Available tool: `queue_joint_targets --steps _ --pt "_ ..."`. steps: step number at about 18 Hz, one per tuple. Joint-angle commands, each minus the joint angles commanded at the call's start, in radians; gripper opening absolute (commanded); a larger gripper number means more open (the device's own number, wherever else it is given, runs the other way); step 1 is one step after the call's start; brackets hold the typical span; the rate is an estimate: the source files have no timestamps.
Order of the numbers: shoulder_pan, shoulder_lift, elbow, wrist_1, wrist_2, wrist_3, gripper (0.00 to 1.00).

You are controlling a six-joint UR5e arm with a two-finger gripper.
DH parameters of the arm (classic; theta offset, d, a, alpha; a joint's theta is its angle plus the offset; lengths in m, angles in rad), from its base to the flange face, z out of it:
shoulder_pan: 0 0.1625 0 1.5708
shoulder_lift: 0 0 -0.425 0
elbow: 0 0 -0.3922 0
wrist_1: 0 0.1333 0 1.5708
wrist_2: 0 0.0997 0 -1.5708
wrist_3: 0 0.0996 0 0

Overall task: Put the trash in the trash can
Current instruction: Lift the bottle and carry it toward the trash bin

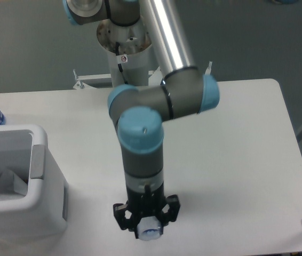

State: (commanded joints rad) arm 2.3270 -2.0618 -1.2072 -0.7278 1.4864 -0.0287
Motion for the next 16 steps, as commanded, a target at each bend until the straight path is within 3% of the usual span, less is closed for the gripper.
queue_joint_targets --steps 2,3,16 --pt "0.002 0.025 0.018 0.065 -0.002 -0.017 0.52" --pt "0.0 0.026 0.035 0.071 -0.002 -0.02 0.52" --pt "-0.138 0.135 0.055 0.071 0.002 -0.016 0.52"
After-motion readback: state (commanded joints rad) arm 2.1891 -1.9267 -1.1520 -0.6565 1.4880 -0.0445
